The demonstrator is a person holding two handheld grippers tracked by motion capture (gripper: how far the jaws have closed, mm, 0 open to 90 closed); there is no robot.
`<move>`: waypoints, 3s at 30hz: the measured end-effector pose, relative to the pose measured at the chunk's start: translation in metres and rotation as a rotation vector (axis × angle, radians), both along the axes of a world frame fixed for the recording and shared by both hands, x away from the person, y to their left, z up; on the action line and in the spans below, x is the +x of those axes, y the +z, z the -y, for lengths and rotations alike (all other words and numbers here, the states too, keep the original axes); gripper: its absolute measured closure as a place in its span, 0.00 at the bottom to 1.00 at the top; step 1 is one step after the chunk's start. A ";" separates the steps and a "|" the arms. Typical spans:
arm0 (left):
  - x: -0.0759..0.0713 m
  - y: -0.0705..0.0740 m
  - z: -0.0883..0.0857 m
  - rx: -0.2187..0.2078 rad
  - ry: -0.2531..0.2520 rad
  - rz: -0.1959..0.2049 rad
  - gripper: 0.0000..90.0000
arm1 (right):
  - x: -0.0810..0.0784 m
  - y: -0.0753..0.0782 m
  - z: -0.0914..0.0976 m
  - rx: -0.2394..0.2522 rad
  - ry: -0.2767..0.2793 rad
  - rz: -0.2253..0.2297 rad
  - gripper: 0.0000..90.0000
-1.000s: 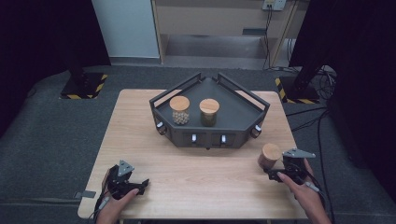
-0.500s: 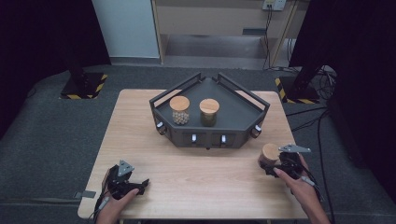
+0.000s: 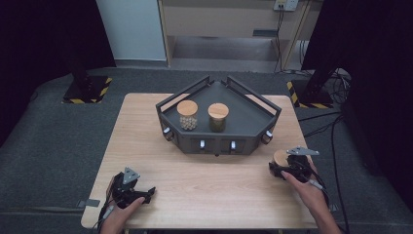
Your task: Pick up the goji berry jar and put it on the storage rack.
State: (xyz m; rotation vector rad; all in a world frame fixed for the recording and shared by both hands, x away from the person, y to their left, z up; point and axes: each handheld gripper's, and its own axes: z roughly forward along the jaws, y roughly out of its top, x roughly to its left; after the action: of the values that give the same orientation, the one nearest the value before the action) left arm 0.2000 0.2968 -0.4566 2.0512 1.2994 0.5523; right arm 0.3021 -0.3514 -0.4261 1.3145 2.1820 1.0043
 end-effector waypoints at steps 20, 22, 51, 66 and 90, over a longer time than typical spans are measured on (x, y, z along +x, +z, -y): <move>0.000 0.000 0.000 0.000 0.000 0.000 0.00 | -0.012 0.032 -0.003 -0.025 0.007 0.036 0.29; 0.000 0.000 0.000 0.000 0.000 0.000 0.00 | -0.013 0.035 -0.003 -0.028 0.010 0.038 0.29; 0.000 0.000 0.000 0.000 0.000 0.000 0.00 | -0.015 0.086 -0.018 -0.051 0.076 0.041 0.29; 0.000 0.000 0.000 0.000 0.000 0.000 0.00 | -0.008 0.107 -0.028 -0.061 0.108 0.049 0.29; 0.000 0.000 0.000 0.000 0.000 0.000 0.00 | 0.007 0.141 -0.044 -0.072 0.150 0.057 0.29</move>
State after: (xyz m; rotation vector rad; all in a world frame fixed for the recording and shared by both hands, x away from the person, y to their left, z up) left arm 0.2001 0.2968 -0.4566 2.0516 1.2992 0.5518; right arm 0.3092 -0.3071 -0.2855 1.0908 2.2777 0.9953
